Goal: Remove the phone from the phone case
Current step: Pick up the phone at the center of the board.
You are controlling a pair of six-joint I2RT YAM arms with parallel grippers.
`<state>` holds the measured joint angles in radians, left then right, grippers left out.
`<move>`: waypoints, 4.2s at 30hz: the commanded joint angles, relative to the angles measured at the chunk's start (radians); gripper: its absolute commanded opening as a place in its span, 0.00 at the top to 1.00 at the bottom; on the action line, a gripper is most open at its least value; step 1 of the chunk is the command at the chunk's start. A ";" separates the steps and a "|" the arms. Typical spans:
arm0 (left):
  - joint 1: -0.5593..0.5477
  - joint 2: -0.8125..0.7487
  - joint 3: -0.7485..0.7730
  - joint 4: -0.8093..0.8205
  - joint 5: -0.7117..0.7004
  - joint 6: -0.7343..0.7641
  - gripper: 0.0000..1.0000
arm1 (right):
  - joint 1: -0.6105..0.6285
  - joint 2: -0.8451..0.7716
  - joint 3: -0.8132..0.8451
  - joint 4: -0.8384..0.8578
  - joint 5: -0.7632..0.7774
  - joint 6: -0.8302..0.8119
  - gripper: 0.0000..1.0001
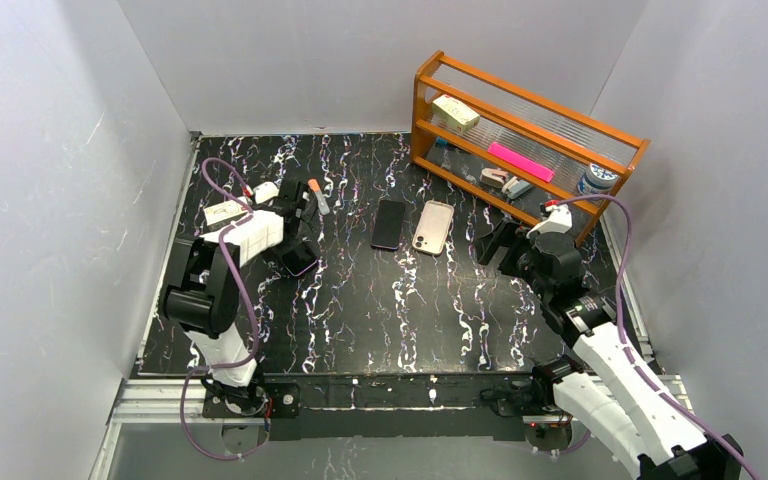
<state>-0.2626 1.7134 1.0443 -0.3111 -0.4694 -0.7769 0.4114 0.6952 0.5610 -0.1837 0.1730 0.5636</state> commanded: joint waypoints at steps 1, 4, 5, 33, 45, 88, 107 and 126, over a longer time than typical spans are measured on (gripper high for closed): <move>0.005 0.019 0.008 -0.015 -0.058 -0.039 0.02 | -0.006 0.007 0.001 0.041 0.001 -0.018 0.01; 0.005 0.031 -0.005 -0.010 -0.064 -0.047 0.02 | -0.006 0.010 0.003 0.044 -0.002 -0.020 0.01; 0.006 0.035 -0.009 -0.005 -0.061 -0.050 0.02 | -0.005 0.011 0.002 0.045 -0.003 -0.021 0.01; -0.027 -0.146 -0.251 0.156 0.249 -0.147 0.71 | 0.046 0.217 -0.102 0.367 -0.293 0.073 0.04; -0.204 -0.340 -0.365 0.305 0.354 -0.239 0.84 | 0.241 0.436 -0.094 0.599 -0.322 0.206 0.05; -0.411 -0.538 -0.414 0.616 0.369 -0.116 0.13 | 0.379 0.700 0.040 0.812 -0.356 0.338 0.99; -0.339 -0.506 -0.405 0.945 0.821 -0.140 0.02 | 0.066 0.393 -0.183 1.160 -0.677 0.518 0.99; -0.336 -0.414 -0.346 1.128 0.953 -0.272 0.22 | 0.085 0.472 -0.135 1.364 -0.842 0.625 0.99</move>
<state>-0.6003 1.2884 0.6701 0.7521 0.4500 -1.0183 0.4797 1.1610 0.3748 1.0164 -0.6399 1.1687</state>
